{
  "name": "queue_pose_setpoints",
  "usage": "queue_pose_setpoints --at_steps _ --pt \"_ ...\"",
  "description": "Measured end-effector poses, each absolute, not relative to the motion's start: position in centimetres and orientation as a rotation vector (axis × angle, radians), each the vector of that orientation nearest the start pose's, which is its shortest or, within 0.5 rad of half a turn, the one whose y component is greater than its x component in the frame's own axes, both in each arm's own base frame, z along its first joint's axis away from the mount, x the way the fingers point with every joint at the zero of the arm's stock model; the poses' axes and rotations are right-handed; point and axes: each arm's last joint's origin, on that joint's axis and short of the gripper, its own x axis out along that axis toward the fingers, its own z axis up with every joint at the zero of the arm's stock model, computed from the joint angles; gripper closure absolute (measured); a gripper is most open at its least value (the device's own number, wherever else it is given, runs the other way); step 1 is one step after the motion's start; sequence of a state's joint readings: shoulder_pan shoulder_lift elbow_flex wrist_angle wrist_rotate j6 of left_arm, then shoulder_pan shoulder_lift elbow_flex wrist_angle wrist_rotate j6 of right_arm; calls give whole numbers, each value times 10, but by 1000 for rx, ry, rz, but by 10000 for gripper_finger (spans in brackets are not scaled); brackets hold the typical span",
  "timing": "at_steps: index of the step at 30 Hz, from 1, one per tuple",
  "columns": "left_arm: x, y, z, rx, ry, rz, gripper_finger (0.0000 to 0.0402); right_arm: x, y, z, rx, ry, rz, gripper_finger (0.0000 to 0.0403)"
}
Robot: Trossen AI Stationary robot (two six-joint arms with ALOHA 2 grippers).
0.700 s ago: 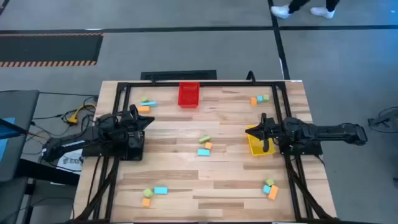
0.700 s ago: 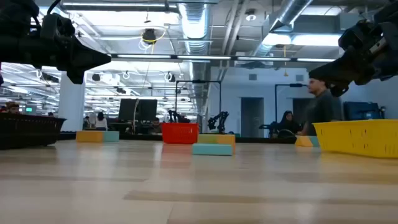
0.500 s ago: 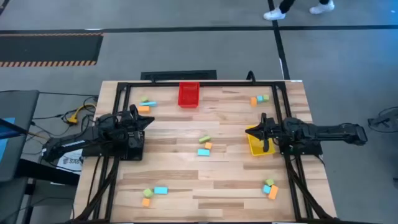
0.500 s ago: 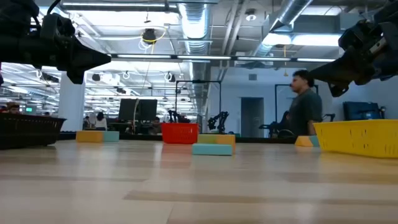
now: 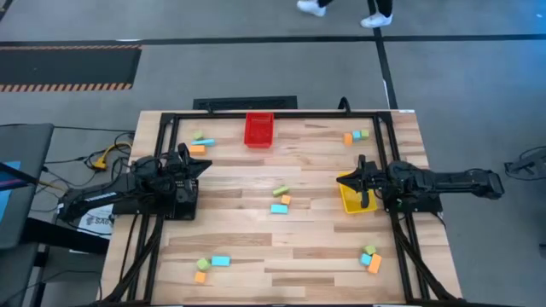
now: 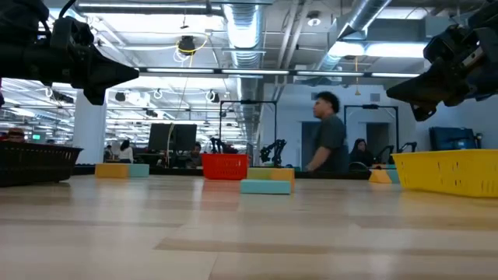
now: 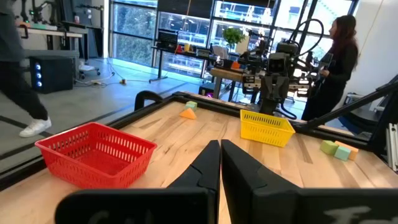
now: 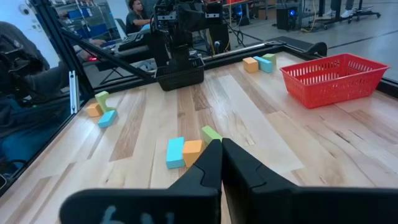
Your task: Sort & place blocks by color
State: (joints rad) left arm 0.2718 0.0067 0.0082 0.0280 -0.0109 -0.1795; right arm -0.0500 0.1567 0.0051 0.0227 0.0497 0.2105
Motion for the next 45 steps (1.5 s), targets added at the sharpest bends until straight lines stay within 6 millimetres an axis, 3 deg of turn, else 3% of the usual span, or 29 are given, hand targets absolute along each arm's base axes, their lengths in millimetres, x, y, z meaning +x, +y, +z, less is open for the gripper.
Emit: queue_pose_setpoints --at_steps 45 --pt "94 27 168 -214 -60 281 401 106 -7 155 204 118 -113 376"
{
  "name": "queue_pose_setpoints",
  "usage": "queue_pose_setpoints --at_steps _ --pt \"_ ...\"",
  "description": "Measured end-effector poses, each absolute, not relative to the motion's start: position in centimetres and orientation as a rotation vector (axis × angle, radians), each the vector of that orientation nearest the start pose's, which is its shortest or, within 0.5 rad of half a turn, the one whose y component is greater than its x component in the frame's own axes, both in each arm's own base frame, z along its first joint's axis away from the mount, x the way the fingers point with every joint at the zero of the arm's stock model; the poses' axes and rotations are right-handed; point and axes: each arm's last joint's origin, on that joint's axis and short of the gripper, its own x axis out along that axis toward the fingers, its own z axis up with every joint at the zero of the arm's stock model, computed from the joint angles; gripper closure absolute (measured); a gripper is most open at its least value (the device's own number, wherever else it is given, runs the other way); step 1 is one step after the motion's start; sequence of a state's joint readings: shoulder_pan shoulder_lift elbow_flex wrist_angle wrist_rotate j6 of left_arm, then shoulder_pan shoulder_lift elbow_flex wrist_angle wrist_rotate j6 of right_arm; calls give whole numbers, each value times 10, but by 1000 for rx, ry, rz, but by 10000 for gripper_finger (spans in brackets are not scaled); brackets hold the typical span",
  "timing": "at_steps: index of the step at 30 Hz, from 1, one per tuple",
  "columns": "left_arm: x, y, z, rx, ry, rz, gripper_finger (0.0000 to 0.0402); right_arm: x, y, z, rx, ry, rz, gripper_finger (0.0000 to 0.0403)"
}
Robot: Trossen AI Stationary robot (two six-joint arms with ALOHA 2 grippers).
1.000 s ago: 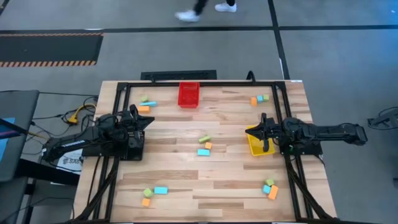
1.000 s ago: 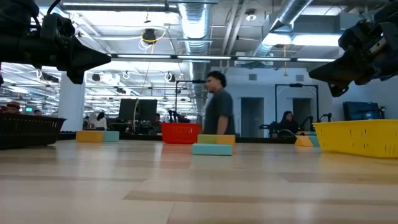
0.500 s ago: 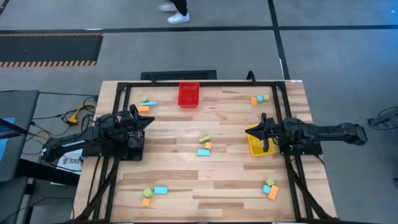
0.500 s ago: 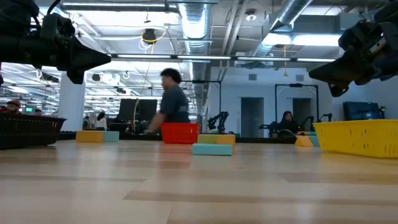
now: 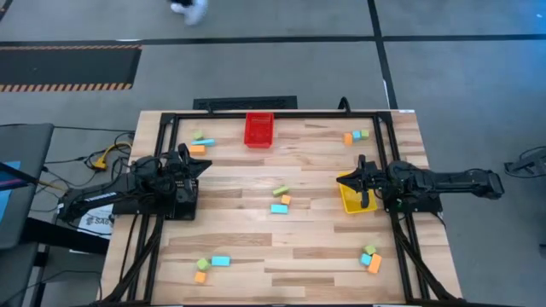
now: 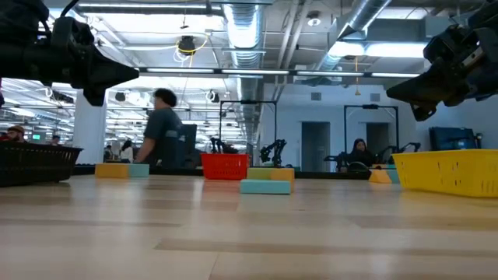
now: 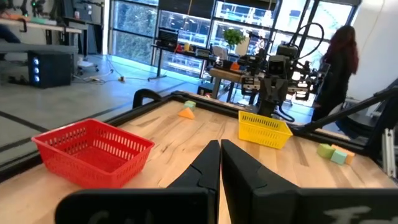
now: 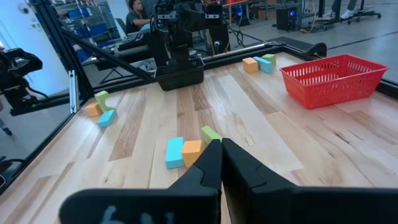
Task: Sort & place blocks by color
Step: Put the light blue block into the red bin
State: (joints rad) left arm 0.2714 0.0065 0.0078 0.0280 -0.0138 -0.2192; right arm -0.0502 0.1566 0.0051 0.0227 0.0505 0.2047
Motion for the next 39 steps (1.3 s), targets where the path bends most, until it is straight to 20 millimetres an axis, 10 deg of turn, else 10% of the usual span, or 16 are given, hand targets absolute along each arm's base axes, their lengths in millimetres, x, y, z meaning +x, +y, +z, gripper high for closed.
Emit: queue_pose_setpoints --at_steps 11,24,31,39 --pt "97 25 182 -236 -168 187 401 106 -12 178 133 -93 -203 378" --pt "145 54 213 -63 242 580 394 106 -36 200 -4 -33 -534 357" --pt "156 90 235 -75 606 846 305 115 -40 189 38 68 -535 314" --pt "181 136 236 21 1079 692 192 120 -41 184 88 110 -533 272"
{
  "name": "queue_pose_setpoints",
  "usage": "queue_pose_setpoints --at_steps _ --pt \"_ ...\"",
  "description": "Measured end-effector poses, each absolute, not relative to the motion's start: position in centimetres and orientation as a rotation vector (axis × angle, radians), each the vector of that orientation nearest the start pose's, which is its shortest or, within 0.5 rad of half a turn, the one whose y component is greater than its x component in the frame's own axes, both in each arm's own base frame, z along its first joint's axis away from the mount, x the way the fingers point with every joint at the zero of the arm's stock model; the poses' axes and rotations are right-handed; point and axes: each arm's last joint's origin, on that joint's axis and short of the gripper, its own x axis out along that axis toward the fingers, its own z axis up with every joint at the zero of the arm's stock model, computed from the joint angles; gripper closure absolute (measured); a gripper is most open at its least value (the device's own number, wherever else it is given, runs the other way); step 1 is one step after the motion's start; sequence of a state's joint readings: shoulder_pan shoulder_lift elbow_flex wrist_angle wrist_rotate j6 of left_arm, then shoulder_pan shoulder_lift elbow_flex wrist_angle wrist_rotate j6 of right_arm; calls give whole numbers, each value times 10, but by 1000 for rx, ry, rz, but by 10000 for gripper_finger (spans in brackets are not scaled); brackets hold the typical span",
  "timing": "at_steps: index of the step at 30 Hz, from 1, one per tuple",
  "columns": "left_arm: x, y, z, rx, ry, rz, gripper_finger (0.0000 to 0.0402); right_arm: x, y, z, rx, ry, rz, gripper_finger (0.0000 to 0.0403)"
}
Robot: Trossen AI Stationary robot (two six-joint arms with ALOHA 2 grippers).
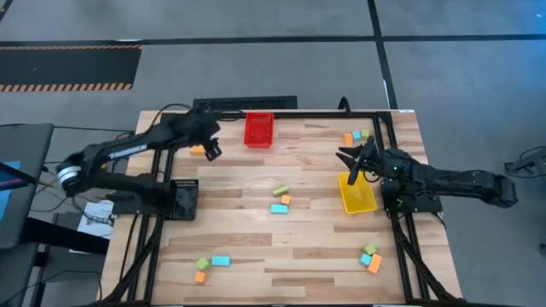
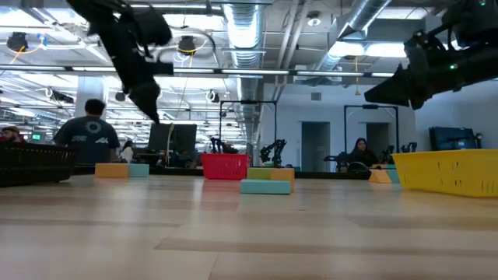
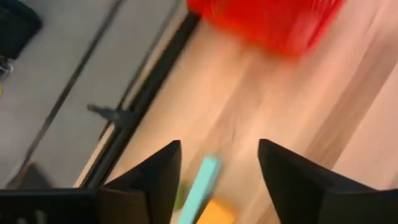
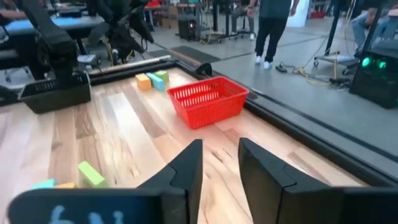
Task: Sort & place blocks by color
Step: Put the light blue block into the red bin
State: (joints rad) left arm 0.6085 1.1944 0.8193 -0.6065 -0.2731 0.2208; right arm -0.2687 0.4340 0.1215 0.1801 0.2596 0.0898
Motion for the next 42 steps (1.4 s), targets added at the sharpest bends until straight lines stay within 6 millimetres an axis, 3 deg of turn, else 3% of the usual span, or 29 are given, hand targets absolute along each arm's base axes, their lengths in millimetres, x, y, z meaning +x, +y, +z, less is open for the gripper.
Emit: queue_pose_setpoints --at_steps 5,10,17,26,30,36,42 --pt "190 159 207 56 1279 525 170 122 -41 191 95 29 -529 252" --pt "194 174 181 52 1363 454 169 122 -40 192 96 25 -499 237" --pt "190 194 160 62 1440 453 168 123 -38 184 164 104 -402 232" --pt "173 213 141 -92 1463 431 173 124 -38 183 135 119 -401 235" --pt "173 213 140 -93 1467 407 219 124 -38 183 131 116 -403 234" --pt "177 213 142 -63 1467 377 370 124 -38 186 125 83 -406 240" --pt "203 224 164 66 1316 425 371 124 -38 188 102 75 -407 243"
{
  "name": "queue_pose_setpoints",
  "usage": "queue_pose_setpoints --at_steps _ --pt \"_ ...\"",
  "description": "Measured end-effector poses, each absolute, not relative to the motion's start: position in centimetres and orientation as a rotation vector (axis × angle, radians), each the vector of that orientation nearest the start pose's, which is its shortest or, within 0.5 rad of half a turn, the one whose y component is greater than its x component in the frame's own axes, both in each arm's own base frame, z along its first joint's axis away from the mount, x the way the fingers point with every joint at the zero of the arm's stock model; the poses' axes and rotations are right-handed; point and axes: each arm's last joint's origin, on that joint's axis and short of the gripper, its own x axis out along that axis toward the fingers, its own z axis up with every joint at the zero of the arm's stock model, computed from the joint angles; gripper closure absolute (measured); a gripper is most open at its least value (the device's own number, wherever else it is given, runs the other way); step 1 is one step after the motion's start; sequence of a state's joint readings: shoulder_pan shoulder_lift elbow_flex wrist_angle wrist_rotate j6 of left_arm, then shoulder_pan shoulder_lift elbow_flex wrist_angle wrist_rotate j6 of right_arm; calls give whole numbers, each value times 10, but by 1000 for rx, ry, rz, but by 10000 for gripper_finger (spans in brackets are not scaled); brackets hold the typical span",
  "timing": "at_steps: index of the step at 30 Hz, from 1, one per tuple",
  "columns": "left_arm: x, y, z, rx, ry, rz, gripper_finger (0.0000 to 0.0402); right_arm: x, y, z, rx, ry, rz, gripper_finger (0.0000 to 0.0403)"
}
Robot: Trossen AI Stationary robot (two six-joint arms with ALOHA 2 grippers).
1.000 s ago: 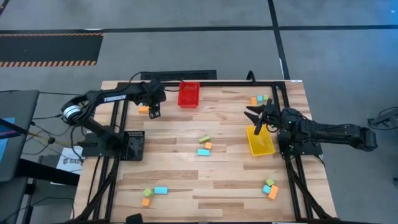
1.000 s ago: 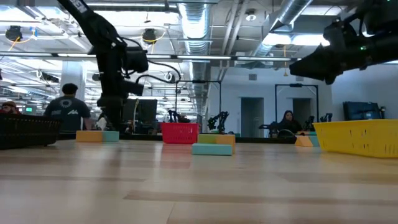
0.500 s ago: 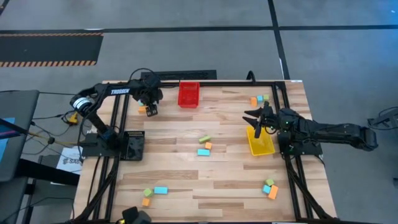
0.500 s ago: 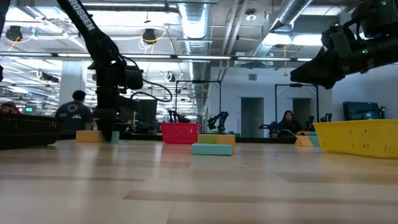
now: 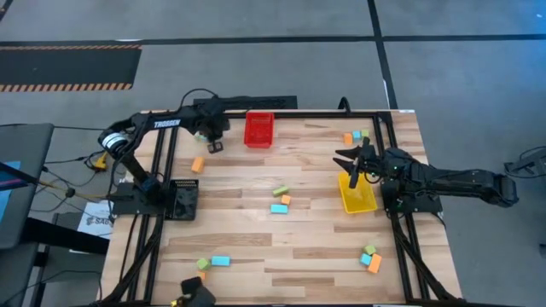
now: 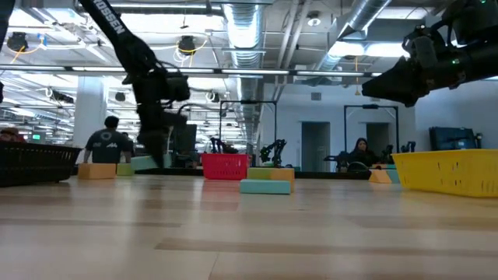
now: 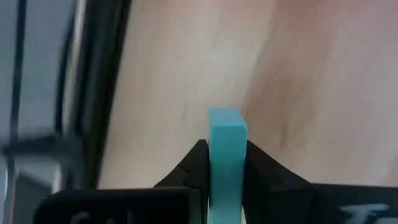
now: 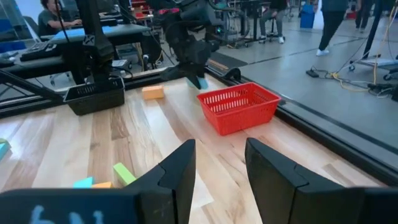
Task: Sort & place blocks by color
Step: Put the light blue block into the red bin
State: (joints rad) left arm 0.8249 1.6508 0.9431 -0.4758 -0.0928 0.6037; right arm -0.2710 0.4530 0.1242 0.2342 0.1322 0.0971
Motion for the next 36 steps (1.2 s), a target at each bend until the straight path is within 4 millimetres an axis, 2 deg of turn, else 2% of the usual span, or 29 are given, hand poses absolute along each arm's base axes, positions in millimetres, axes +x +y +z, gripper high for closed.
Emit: queue_pose_setpoints --at_steps 3,6,11,16,19,23,26,32,36 --pt "218 221 187 110 1175 380 374 124 -38 187 102 77 -408 243" --pt "227 210 211 67 1013 296 374 124 -38 187 103 79 -408 244" --pt "243 190 232 -37 670 148 374 124 -38 187 103 86 -408 247" --pt "266 200 221 -353 379 428 374 124 -38 187 103 84 -408 248" --pt "277 210 208 -554 367 498 374 124 -38 188 102 71 -407 249" --pt "287 222 194 -662 441 549 374 124 -39 190 111 43 -406 249" --pt "292 227 185 -700 517 575 348 124 -39 191 115 38 -406 249" --pt "297 233 202 -609 526 608 239 124 -39 191 116 39 -406 249" --pt "303 238 223 -557 529 570 183 124 -39 191 119 39 -406 249"
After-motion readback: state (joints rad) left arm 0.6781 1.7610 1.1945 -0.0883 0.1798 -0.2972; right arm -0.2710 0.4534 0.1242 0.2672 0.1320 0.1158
